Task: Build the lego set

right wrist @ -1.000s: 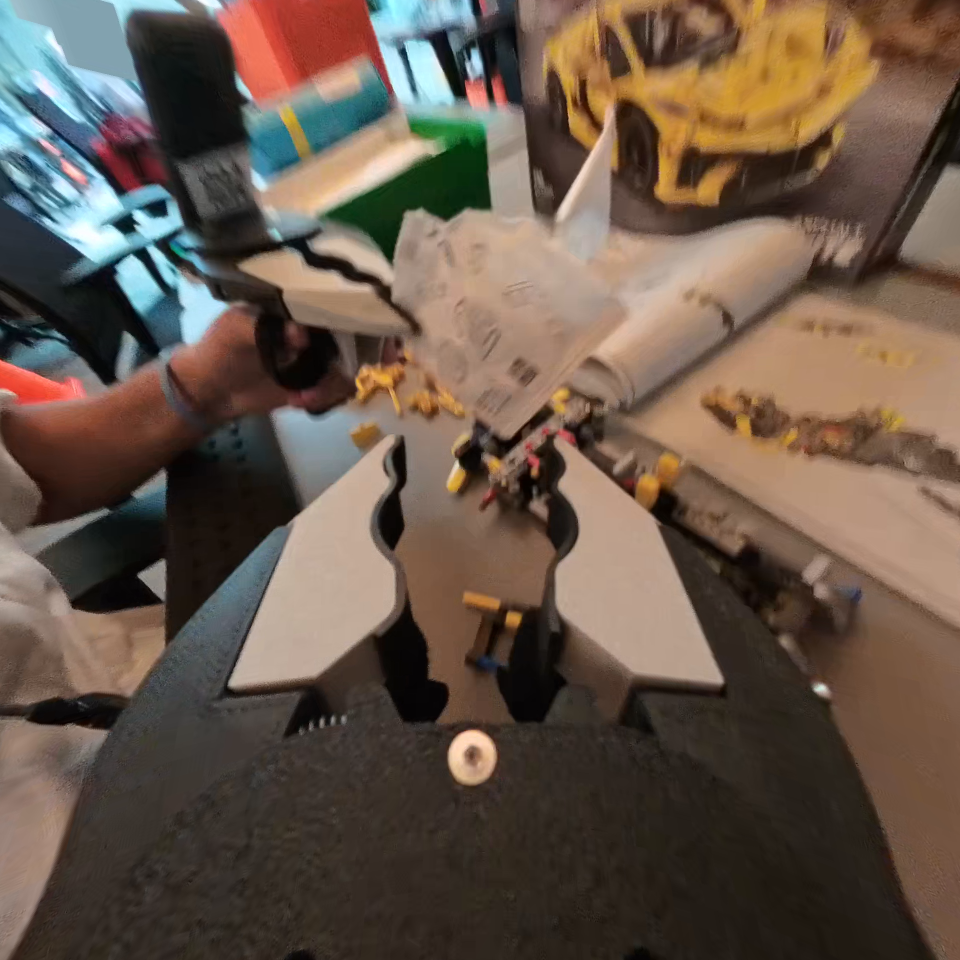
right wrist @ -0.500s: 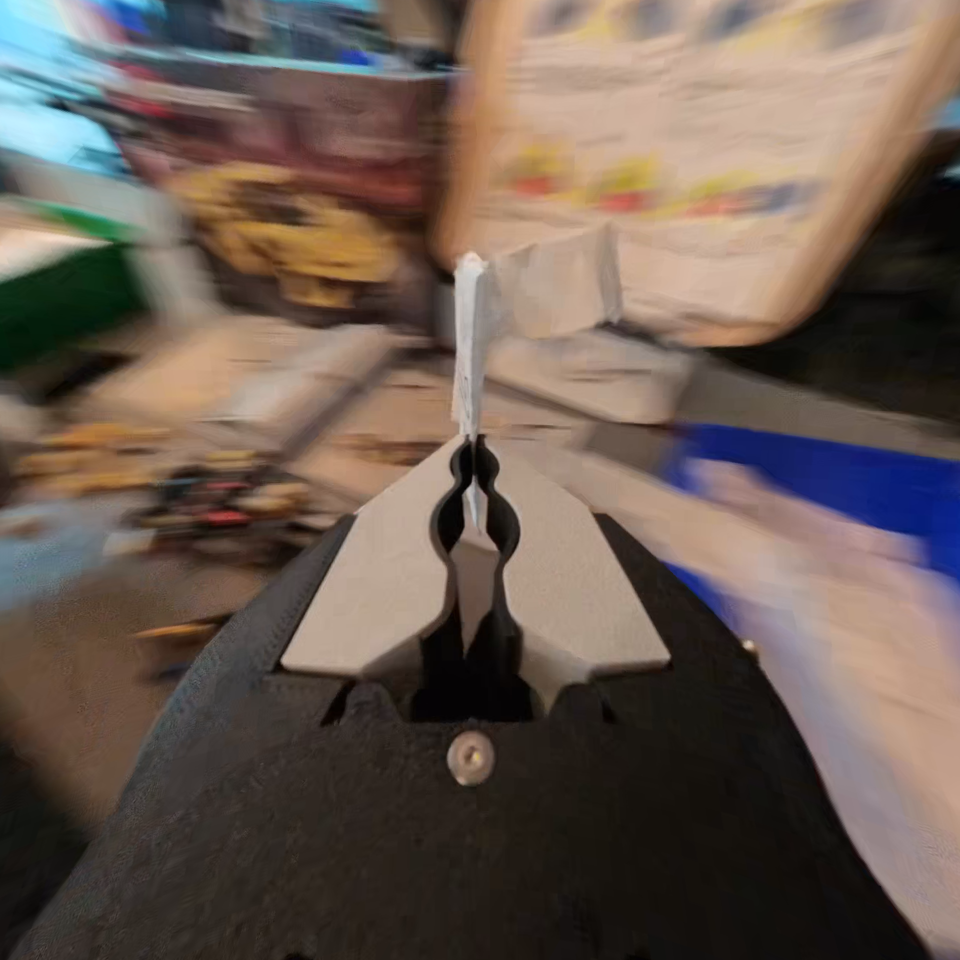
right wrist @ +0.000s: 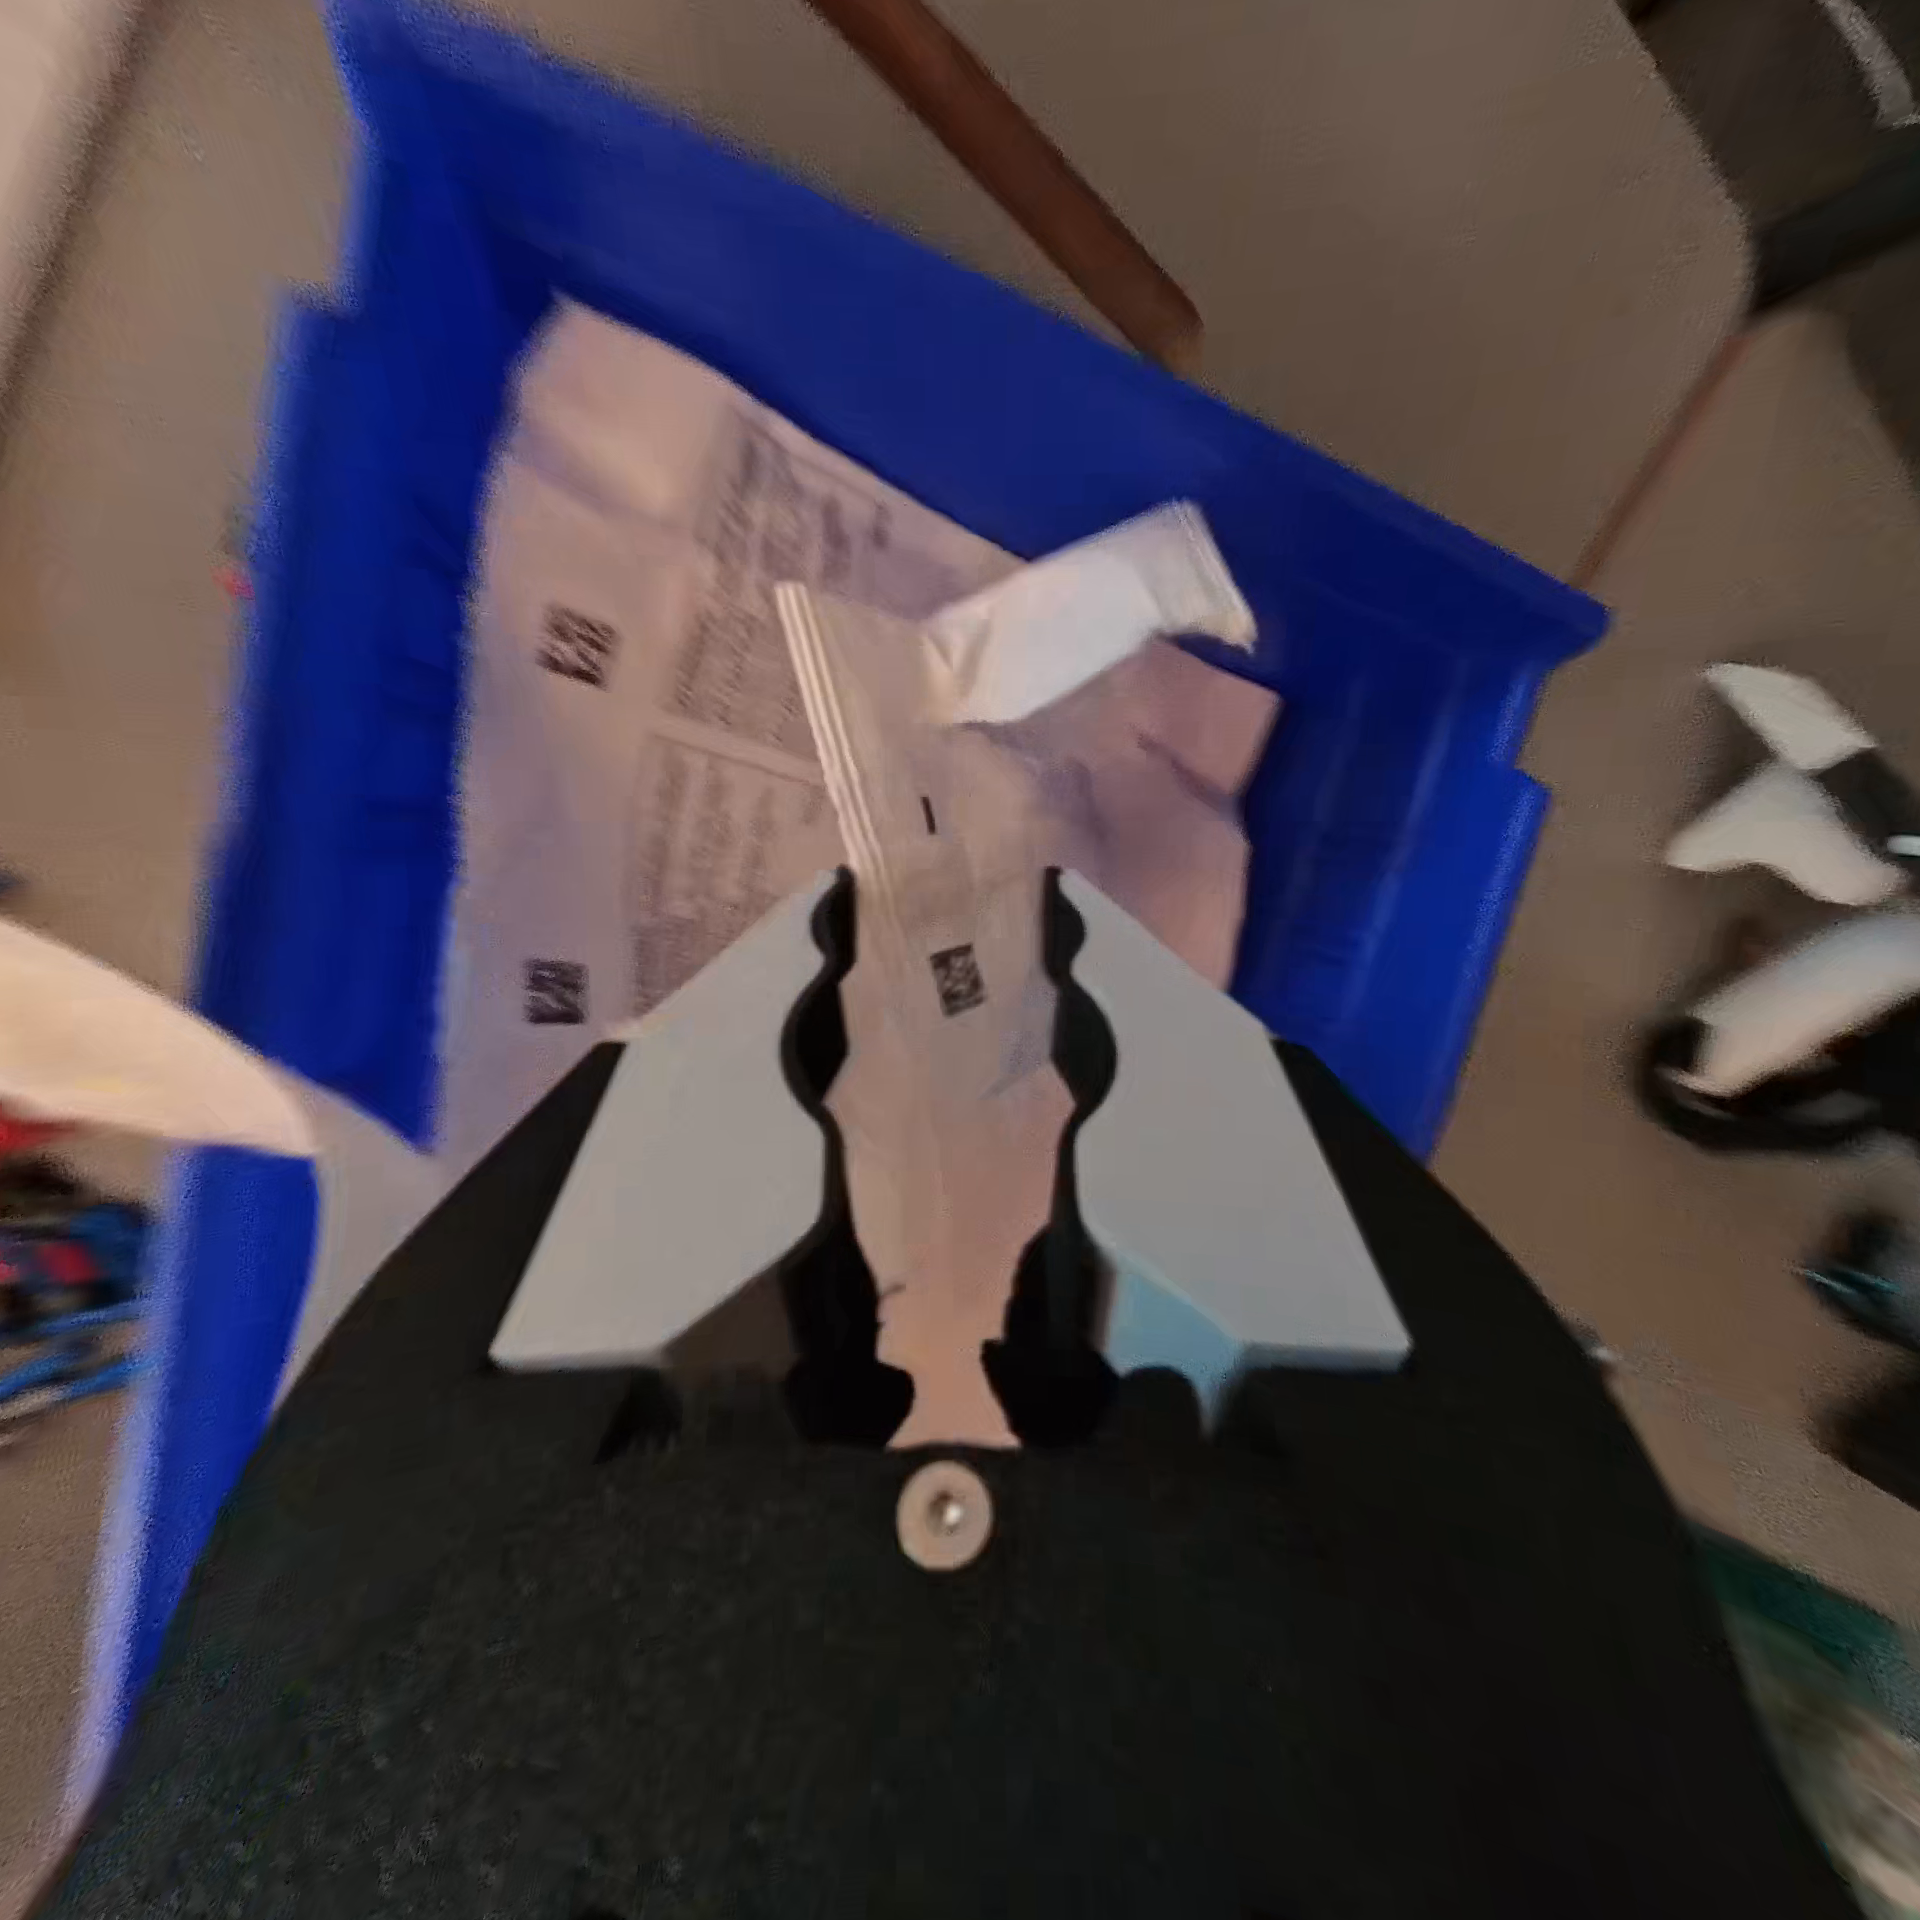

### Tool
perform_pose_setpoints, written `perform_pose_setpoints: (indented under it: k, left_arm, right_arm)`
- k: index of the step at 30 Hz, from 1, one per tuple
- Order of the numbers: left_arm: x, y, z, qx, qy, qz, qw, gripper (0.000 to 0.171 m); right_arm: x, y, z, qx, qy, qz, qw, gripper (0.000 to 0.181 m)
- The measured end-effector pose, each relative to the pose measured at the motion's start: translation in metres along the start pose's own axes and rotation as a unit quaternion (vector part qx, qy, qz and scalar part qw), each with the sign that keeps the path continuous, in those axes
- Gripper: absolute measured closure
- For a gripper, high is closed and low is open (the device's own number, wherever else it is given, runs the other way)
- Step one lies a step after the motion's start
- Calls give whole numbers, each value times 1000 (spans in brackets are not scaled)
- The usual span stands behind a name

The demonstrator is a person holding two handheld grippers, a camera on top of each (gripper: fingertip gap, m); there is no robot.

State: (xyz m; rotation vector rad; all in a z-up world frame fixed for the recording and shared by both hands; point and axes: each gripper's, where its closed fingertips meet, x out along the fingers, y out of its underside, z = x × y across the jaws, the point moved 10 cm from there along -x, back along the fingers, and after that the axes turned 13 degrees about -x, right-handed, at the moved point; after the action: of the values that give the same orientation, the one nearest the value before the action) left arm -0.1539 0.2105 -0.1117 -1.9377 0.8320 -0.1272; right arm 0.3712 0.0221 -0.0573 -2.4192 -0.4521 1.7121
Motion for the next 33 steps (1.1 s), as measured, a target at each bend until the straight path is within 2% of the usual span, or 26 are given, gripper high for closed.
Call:
perform_pose_setpoints:
  k: [2, 5, 7, 9, 10, 11, 13, 15, 18, 19, 21, 23, 28, 31, 33]
  left_arm:
    - [-6, -3, 4, -2, -13, -13, 1000, 154]
    - [-17, -8, 12, 1, -55, -35, 998, 154]
    - [-23, -9, 21, 3, -101, -33, 994, 153]
    - [-27, -10, 27, -9, -117, -26, 993, 150]
    - [-28, -12, 27, -20, -108, -32, 993, 149]
    - [-31, -14, 28, -27, -100, -45, 994, 149]
    - [-34, -17, 30, -33, -102, -59, 993, 149]
    - [-35, -16, 34, -26, -128, -52, 990, 149]
    - [-34, -13, 37, -6, -174, -38, 984, 151]
    - [-34, -12, 37, -2, -186, -33, 982, 153]
    - [-33, -9, 40, 0, -209, -22, 978, 155]
    - [-33, -6, 41, 0, -222, -12, 975, 156]
    - [-33, -6, 41, 11, -238, -1, 971, 158]
    - [-33, -6, 41, 10, -241, -2, 971, 158]
    - [-33, -4, 40, 8, -238, 1, 971, 158]
  right_arm:
    - [-18, 5, -8, 69, -39, -71, 994, 130]
    - [-76, 29, -4, 145, -51, -165, 974, 127]
    - [-125, 42, 23, 148, -18, -228, 962, 128]
    - [-163, 44, 74, 134, -9, -314, 940, 131]
    - [-173, 40, 108, 119, -34, -372, 920, 135]
    - [-176, 33, 146, 101, -72, -425, 897, 139]
    - [-159, 12, 219, 79, -130, -483, 862, 149]
    - [-120, -17, 278, 72, -161, -475, 862, 150]
    - [-63, -63, 332, 71, -148, -426, 890, 143]
    - [-50, -74, 342, 60, -128, -396, 907, 143]
    - [-30, -90, 351, 50, -63, -329, 941, 147]
    - [-18, -97, 358, 76, -67, -286, 953, 151]
    - [-12, -104, 354, 152, -146, -312, 927, 158]
    - [-8, -107, 350, 152, -149, -313, 926, 173]
    - [-8, -108, 350, 147, -152, -315, 926, 173]
